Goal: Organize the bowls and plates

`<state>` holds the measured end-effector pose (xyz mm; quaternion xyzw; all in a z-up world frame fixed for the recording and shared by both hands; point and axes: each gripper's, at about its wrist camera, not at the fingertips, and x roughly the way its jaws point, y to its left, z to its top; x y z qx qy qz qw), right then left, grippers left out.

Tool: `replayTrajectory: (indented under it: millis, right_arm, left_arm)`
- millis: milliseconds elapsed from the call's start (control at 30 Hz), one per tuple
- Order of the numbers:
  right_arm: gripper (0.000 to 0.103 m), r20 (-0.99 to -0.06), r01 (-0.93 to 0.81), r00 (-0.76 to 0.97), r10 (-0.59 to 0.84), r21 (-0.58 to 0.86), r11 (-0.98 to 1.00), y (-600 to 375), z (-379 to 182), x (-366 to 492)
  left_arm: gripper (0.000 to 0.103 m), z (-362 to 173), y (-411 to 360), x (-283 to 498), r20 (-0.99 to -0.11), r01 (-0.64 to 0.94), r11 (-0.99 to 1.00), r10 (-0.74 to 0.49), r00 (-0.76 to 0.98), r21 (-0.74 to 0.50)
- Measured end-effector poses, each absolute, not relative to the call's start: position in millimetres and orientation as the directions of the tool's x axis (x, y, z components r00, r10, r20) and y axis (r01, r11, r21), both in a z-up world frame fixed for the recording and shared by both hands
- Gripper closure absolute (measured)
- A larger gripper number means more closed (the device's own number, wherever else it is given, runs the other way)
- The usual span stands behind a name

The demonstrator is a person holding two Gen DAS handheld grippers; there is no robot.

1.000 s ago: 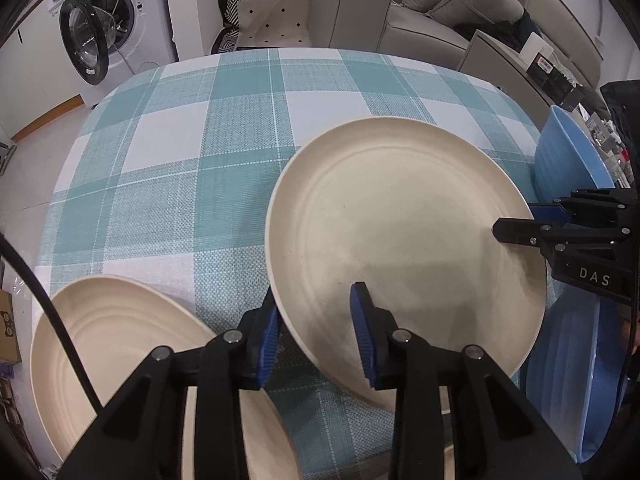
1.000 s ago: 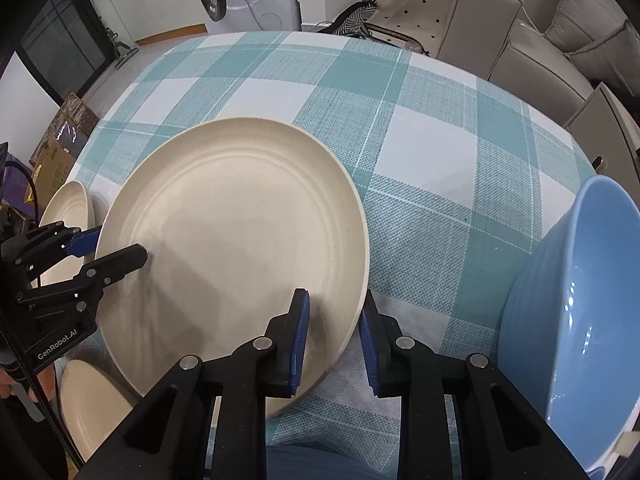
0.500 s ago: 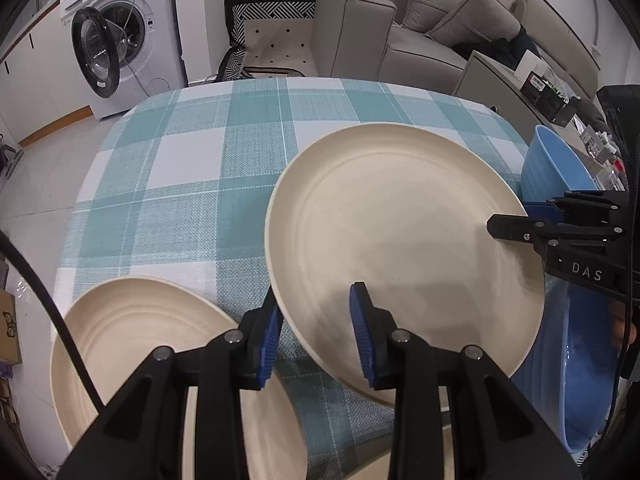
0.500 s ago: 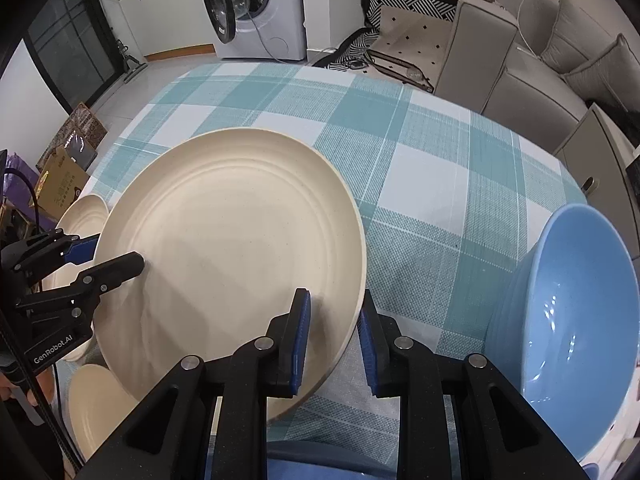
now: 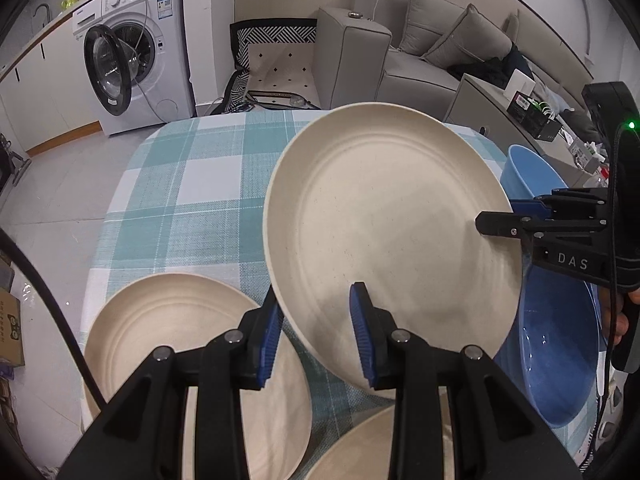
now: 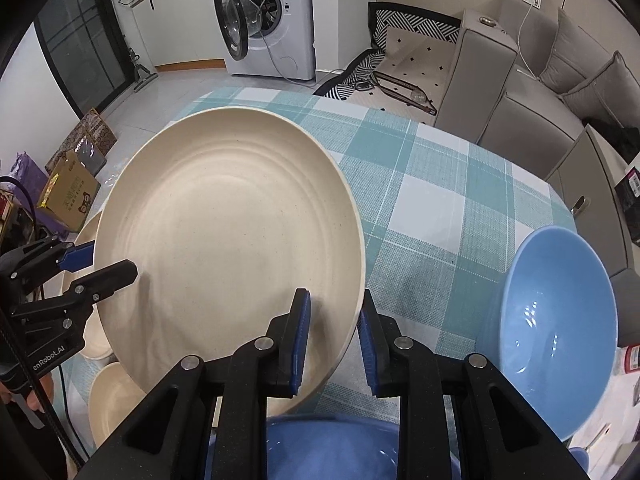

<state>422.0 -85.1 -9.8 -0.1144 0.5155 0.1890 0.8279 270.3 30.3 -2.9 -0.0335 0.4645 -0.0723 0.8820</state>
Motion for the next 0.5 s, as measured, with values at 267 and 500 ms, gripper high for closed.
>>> replayTrajectory:
  millis: [267,500]
  right_arm:
    - [0.079,-0.883,-0.448,0.42,0.208,-0.002,0.894,-76,7,410]
    - [0.079,-0.877,-0.456,0.431,0.213,-0.008,0.89,-74,17,405]
  left_arm:
    - [0.071,9,40,260,-0.796,0.084,0.988,-0.154,0.586,-0.129]
    - [0.071,15,44,251,-0.787,0.089,0.986,-0.165,0.594,-0.139]
